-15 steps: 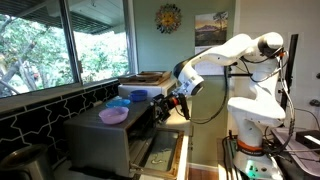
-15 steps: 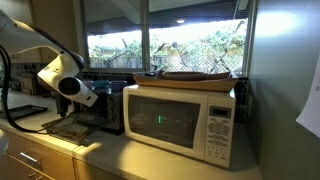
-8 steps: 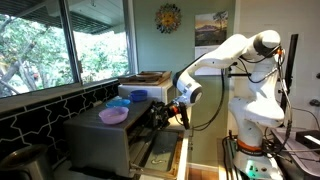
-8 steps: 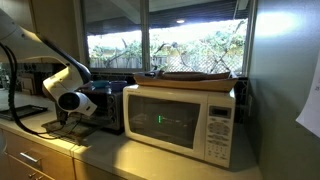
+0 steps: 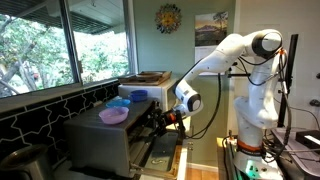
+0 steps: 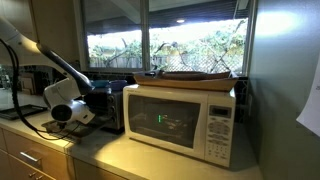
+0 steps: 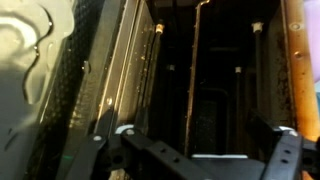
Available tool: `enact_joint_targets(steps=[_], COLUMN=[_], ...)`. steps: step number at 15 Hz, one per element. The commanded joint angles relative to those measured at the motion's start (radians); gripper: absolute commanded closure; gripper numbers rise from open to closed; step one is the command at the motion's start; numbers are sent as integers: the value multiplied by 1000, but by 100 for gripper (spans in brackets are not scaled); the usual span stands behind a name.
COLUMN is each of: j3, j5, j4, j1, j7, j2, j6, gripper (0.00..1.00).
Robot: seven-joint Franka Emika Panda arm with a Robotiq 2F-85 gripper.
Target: Pull out the rack from the toaster oven and put the purple bowl on the rack.
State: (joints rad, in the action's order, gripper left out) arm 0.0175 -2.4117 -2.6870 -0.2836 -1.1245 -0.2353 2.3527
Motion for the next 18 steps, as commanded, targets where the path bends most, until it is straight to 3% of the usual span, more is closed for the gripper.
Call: enact_joint_targets(steps=[1,2,3,7,13,14,15,17,18], j3=[-107,-122,-100,-99,-109,-109,-109,-107,-106], j5=[-152,-180,-106,-99,-107,-104,-105,-105,-104], j4=[15,21,26,46,35,35,39,47,50], j1=[108,124,160,220,240,242,244,247,247], j7=[-76,-92,-51,-67,-106,-104,-103,-103,-102], j2=[44,52,45,69,89,91,94,105,111], j6=[-33,-43,-57,-105,-151,-149,-146,-141,-140], gripper=[0,0,0,2,30,42,48,52,47])
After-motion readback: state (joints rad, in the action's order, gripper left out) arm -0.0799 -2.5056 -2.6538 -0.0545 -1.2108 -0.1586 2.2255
